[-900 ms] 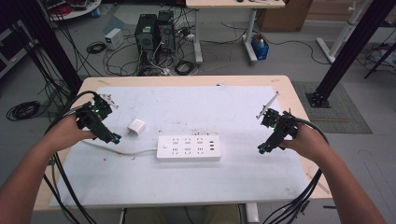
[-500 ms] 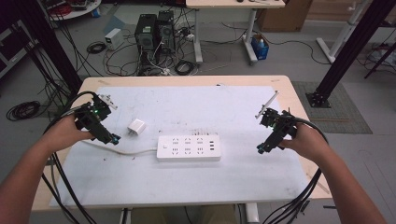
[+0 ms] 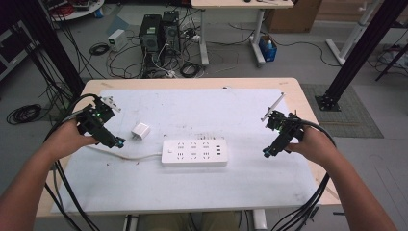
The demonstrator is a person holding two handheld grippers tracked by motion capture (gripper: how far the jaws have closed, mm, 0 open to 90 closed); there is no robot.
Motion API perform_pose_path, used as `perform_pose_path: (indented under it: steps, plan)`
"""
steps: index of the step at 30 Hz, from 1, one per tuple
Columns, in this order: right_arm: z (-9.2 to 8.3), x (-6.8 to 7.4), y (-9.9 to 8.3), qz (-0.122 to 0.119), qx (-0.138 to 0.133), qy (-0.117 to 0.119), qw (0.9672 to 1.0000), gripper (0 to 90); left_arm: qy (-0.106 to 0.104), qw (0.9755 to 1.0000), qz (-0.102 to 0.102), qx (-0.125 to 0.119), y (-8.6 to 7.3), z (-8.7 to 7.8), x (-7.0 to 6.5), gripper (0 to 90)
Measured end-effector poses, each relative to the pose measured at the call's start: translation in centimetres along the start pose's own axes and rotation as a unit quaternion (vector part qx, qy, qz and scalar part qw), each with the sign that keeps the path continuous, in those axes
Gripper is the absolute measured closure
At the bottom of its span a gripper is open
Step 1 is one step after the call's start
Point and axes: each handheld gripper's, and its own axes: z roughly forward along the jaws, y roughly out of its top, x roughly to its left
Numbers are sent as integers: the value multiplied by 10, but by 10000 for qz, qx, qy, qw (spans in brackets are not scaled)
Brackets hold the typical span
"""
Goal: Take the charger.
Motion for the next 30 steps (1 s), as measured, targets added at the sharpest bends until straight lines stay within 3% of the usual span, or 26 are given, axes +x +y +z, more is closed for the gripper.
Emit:
perform_pose_path:
  steps: [6,8,11,12,13,16,24,30]
  plan:
    - [3,1,4,-53,25,2,10000,18,153,9984,-488,-233,9,16,9,17]
    - [3,0,5,-57,31,-6,10000,18,164,9981,-531,-264,11,19,10,17]
    - [4,0,5,-23,25,-4,10000,18,193,9952,-846,-458,17,35,15,17]
    - [4,-1,5,-18,13,-22,10000,18,193,9952,-846,-458,17,35,15,17]
    - [4,-1,5,-16,10,-33,10000,18,184,9936,-1050,-373,19,46,19,17]
    - [3,-2,3,9,1,-33,10000,18,254,9905,-1325,-273,24,60,22,17]
    - [3,-3,2,-3,-13,-42,10000,18,326,9875,-1514,-309,32,86,26,17]
    - [3,-1,2,-41,-40,-61,10000,18,388,9865,-1585,-105,37,113,29,17]
